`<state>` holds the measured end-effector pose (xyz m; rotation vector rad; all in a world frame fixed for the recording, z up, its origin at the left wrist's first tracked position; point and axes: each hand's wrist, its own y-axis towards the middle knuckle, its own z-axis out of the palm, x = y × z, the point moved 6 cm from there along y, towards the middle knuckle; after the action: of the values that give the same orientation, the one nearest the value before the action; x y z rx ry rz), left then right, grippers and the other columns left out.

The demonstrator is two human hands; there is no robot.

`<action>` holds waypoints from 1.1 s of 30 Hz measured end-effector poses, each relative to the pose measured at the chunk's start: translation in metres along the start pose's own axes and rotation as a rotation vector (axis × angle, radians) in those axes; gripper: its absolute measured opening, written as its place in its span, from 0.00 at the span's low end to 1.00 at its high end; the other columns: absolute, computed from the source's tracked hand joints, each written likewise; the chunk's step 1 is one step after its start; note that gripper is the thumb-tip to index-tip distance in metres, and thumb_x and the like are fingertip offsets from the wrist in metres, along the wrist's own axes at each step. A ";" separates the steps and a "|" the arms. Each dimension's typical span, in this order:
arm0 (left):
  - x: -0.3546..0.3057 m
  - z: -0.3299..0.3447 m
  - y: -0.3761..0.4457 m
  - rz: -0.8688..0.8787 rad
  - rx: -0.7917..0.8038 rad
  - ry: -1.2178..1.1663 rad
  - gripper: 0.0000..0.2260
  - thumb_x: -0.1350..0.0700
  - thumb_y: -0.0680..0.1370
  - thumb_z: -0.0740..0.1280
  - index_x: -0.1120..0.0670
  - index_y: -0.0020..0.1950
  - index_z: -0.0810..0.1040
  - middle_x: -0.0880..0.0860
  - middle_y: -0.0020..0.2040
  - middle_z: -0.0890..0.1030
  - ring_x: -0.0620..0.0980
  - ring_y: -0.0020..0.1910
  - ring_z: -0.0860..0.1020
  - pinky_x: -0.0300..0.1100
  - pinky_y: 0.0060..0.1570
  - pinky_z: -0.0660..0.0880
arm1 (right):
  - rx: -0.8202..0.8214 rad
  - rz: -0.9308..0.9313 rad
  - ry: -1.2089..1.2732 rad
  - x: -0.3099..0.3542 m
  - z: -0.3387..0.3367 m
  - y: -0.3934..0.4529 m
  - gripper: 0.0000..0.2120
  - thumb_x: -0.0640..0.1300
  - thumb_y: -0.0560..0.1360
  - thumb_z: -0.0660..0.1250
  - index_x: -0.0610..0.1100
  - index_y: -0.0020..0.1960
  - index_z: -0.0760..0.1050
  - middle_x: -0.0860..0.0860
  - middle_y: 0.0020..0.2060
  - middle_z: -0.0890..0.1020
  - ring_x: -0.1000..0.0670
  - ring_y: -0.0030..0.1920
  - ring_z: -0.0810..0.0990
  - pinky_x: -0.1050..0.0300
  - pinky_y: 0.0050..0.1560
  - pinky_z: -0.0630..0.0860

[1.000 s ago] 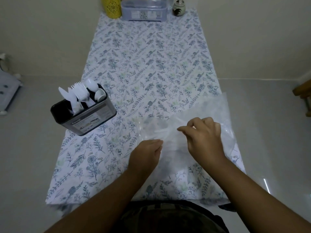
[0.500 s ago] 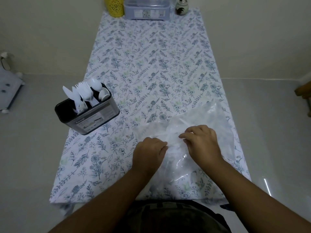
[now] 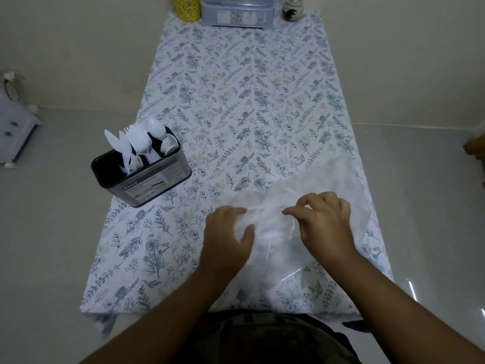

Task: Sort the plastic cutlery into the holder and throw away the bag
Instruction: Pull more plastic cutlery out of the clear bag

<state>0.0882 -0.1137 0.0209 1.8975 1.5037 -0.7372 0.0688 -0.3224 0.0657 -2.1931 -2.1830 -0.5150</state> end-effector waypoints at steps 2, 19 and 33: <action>0.017 -0.013 -0.002 -0.335 -0.071 -0.167 0.14 0.53 0.77 0.70 0.52 0.61 0.73 0.50 0.54 0.74 0.48 0.54 0.73 0.38 0.52 0.72 | -0.006 0.033 0.019 -0.003 0.001 -0.001 0.17 0.37 0.68 0.80 0.57 0.48 0.87 0.55 0.46 0.83 0.43 0.50 0.77 0.51 0.51 0.59; 0.003 -0.004 0.012 -0.422 0.281 -0.548 0.17 0.68 0.79 0.59 0.56 0.62 0.81 0.48 0.50 0.84 0.42 0.50 0.81 0.31 0.52 0.76 | 0.534 0.283 0.125 0.059 0.036 -0.004 0.24 0.63 0.74 0.65 0.57 0.67 0.79 0.57 0.69 0.78 0.48 0.73 0.68 0.45 0.71 0.68; 0.014 0.046 0.016 0.150 0.495 0.173 0.38 0.39 0.68 0.71 0.56 0.71 0.65 0.54 0.68 0.69 0.55 0.69 0.65 0.54 0.65 0.72 | 0.229 0.833 1.088 0.006 0.027 -0.020 0.11 0.42 0.81 0.66 0.51 0.55 0.86 0.59 0.57 0.85 0.60 0.60 0.80 0.60 0.60 0.74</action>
<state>0.1043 -0.1418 -0.0180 2.4667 1.3418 -0.9611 0.0549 -0.3093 0.0371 -1.7548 -0.6869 -0.9785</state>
